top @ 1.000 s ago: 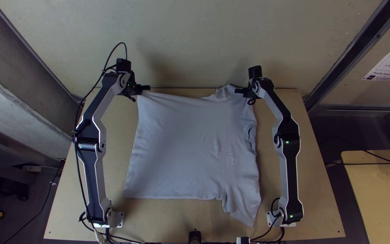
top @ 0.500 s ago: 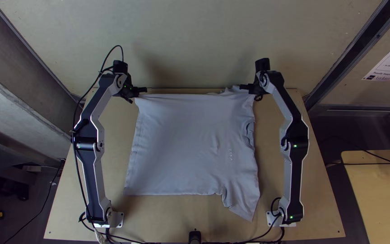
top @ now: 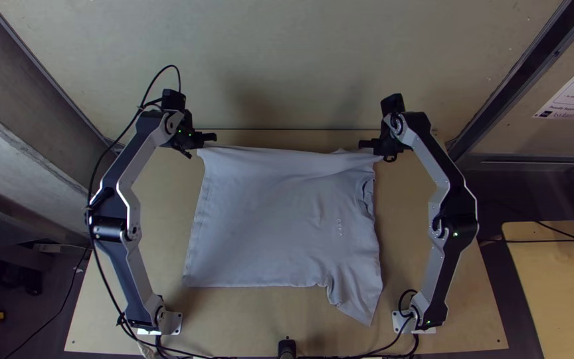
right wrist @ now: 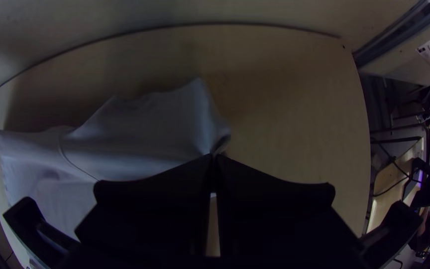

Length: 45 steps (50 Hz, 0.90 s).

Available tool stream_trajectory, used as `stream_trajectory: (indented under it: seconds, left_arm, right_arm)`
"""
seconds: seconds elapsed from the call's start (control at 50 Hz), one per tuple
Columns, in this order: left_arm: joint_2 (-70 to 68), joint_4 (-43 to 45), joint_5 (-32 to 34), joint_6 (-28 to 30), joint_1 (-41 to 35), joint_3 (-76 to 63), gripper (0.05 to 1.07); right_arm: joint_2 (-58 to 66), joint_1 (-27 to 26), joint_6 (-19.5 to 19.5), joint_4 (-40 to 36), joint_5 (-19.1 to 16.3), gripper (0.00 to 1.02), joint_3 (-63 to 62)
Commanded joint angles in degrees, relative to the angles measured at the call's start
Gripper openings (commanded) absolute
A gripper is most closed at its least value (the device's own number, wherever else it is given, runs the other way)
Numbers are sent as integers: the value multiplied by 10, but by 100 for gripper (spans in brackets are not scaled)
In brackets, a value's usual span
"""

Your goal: Fold the t-shirt

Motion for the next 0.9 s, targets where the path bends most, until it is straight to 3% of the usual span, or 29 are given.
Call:
stream_trajectory:
  seconds: [0.0,0.46,0.84,0.88]
  left_arm:
    - [-46,6,3,3,1,-61,8]
    - [-141,112,2,7,12,-310,7]
    - [-152,158,-1,3,17,-396,8]
    - [-147,158,-3,2,17,-397,17]
  right_arm:
    - [-53,1,-8,-5,4,2,-54]
    - [-162,27,2,59,4,2,-273]
    - [-172,34,8,120,4,2,-392]
    - [-167,32,8,128,4,3,-399]
